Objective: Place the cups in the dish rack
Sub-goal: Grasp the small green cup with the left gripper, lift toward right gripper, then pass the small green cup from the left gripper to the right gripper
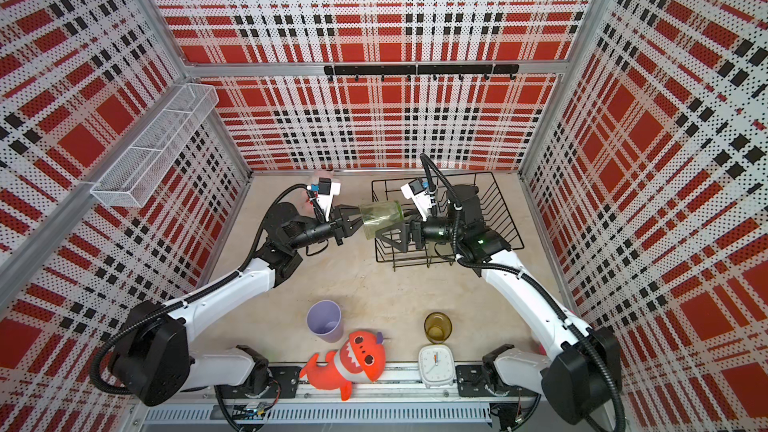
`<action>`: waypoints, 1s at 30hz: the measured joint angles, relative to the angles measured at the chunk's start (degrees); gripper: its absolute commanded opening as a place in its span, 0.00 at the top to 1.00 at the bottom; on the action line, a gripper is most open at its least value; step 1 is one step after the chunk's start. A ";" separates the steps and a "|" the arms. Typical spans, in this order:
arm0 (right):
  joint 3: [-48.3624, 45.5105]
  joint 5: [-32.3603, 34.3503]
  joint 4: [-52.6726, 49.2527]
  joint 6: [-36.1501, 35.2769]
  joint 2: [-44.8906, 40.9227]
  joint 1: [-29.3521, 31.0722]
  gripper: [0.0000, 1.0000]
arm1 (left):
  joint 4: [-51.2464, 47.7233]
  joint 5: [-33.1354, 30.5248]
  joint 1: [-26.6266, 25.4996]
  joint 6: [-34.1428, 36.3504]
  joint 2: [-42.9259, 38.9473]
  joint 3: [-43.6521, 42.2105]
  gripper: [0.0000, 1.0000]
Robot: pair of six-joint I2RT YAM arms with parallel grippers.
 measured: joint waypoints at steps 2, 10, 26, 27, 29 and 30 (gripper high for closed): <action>0.31 -1.46 0.94 0.28 0.28 0.42 0.01 | 1.18 1.01 -0.22 -0.04 0.00 -0.31 1.00; 0.31 -5.40 4.17 1.66 0.31 0.44 0.02 | 6.01 4.63 -0.59 -0.28 0.00 -2.25 1.00; 0.28 -8.98 10.71 7.37 0.70 0.44 0.05 | 9.88 5.14 -1.16 0.39 -0.17 -3.89 1.00; 0.28 -8.94 10.56 7.34 0.70 0.44 0.05 | 9.86 4.96 -1.16 0.39 -0.20 -3.91 1.00; 0.28 -8.92 9.99 6.69 0.74 0.44 0.05 | 9.88 4.81 -1.16 0.39 -0.22 -3.91 1.00; 0.28 -8.94 9.79 6.40 0.85 0.44 0.06 | 9.88 4.72 -1.16 0.39 -0.22 -3.91 1.00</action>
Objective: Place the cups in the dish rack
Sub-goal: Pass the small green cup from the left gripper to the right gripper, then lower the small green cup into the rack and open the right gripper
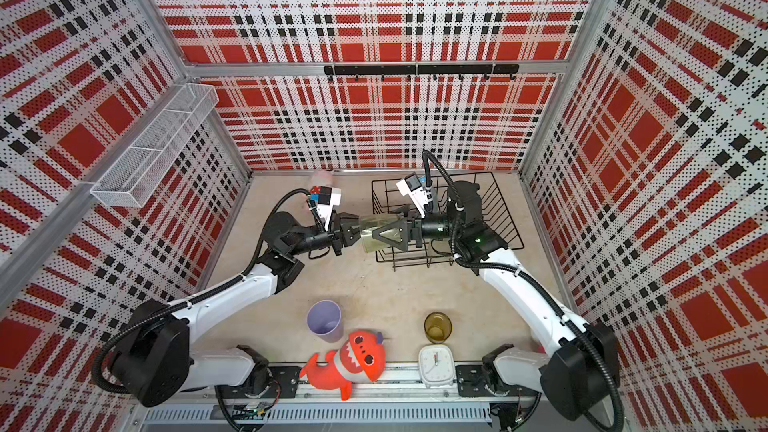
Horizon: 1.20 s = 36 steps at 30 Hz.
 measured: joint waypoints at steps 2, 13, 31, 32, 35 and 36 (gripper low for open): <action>0.00 0.00 -0.50 -0.46 0.31 0.13 0.12 | 0.00 -0.17 0.00 0.00 -0.04 0.00 1.00; 0.00 -0.98 -0.46 -0.63 0.50 0.39 0.41 | 0.50 -0.20 0.02 0.04 -0.13 -0.33 0.94; 2.01 13.49 -10.08 -6.34 3.45 -1.68 0.44 | 0.70 -7.48 8.81 -2.73 -4.79 -6.47 0.42; 3.06 15.91 -11.87 -7.67 3.96 -1.77 0.44 | 0.26 -8.57 10.01 -2.89 -5.95 -7.21 0.41; 6.19 22.99 -16.50 -11.56 5.27 -1.92 0.45 | -1.86 -12.13 13.38 -3.02 -9.84 -9.33 0.30; 7.21 25.24 -17.79 -12.76 5.86 -1.90 0.45 | -2.69 -13.49 14.56 -3.06 -11.21 -9.97 0.27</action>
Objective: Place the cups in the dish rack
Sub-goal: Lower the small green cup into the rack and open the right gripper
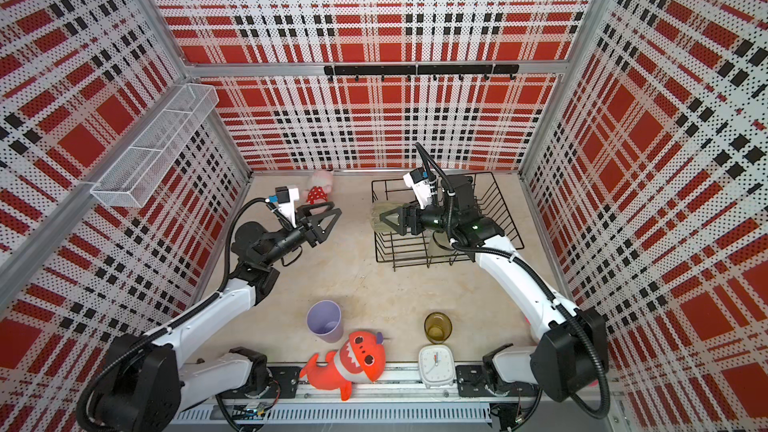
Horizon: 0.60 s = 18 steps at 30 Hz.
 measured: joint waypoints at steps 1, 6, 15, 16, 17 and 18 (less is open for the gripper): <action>0.98 1.97 -1.16 -1.01 0.68 0.00 0.46 | -0.81 -1.22 0.96 -0.04 -1.14 -0.48 0.25; 6.14 12.63 -6.71 -5.16 6.19 0.50 0.46 | -6.67 -7.65 3.08 1.42 -7.41 -2.62 0.18; 17.07 28.37 -15.30 -9.03 19.87 2.89 0.48 | -22.93 -19.34 3.93 4.85 -13.09 -2.71 0.13; 17.64 29.40 -15.67 -9.16 20.94 2.93 0.48 | -24.44 -19.39 4.37 4.42 -13.00 -2.71 0.12; 18.36 30.58 -16.33 -9.31 22.23 3.02 0.48 | -26.27 -19.32 5.16 3.89 -12.92 -2.64 0.12; 19.08 31.43 -16.96 -9.42 23.47 3.04 0.48 | -27.96 -19.28 6.05 3.30 -12.76 -2.58 0.11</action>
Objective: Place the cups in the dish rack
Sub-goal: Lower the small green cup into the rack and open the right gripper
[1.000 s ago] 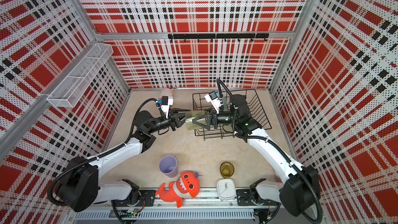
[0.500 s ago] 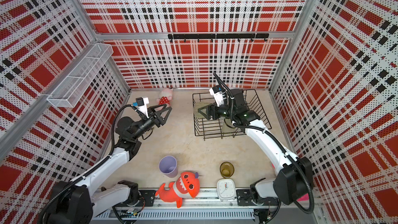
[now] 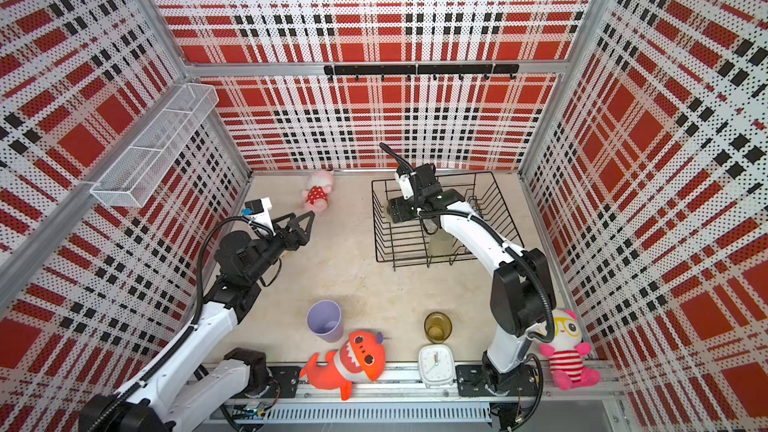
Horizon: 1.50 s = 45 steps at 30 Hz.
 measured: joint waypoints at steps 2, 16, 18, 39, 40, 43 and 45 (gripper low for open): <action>1.16 1.68 -0.83 -0.15 1.95 0.00 0.48 | -3.34 -0.02 1.90 -1.53 0.24 0.28 0.10; 12.70 9.55 -3.43 -0.52 15.50 0.02 0.49 | -15.04 -4.85 6.21 -3.76 -2.84 0.70 0.02; 14.38 10.45 -3.52 -0.52 17.73 0.11 0.49 | -15.21 -4.98 6.19 -3.76 -3.69 0.70 0.02; 33.27 14.88 -11.23 0.28 33.42 0.26 0.35 | -19.45 -13.44 0.24 -6.67 -3.65 0.68 0.02; 33.57 14.95 -11.34 0.28 33.62 0.26 0.34 | -20.20 -14.12 -0.26 -6.95 -3.72 0.68 0.02; 34.25 15.23 -11.58 0.11 34.14 0.26 0.30 | -22.25 -15.37 -1.73 -7.82 -3.96 0.68 0.02; 35.04 15.41 -12.13 -0.09 34.58 0.26 0.28 | -23.12 -15.78 -2.23 -8.07 -4.26 0.68 0.01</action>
